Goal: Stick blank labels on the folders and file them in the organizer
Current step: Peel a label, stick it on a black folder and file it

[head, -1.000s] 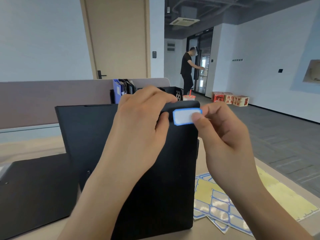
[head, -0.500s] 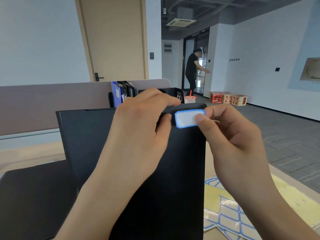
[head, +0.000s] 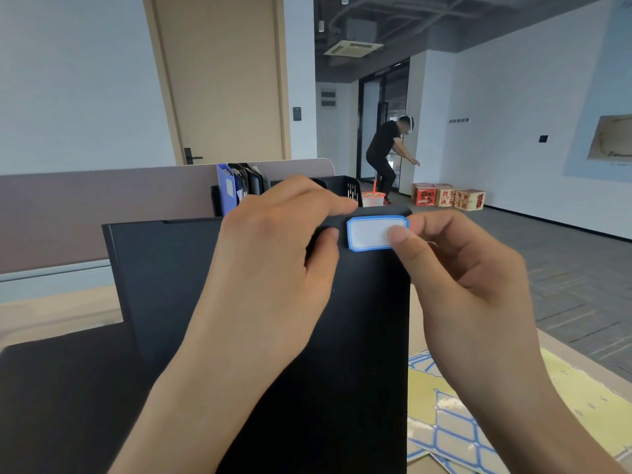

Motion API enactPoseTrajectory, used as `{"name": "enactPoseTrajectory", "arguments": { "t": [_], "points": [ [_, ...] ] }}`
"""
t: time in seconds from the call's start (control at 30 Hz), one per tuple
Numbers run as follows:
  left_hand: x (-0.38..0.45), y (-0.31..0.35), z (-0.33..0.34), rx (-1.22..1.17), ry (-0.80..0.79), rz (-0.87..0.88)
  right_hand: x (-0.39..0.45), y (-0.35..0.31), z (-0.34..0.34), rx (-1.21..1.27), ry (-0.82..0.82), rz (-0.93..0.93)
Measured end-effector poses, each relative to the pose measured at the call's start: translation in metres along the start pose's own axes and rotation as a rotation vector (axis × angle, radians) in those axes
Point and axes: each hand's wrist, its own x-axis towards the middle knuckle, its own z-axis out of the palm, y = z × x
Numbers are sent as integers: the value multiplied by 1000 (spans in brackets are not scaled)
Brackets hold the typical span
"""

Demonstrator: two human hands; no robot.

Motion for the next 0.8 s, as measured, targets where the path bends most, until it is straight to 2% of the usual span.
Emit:
{"name": "enactPoseTrajectory", "arguments": {
  "t": [0.8],
  "points": [
    [-1,2,-1,-3,-3,-5,1,1,1,-16,19,17]
  ]
}}
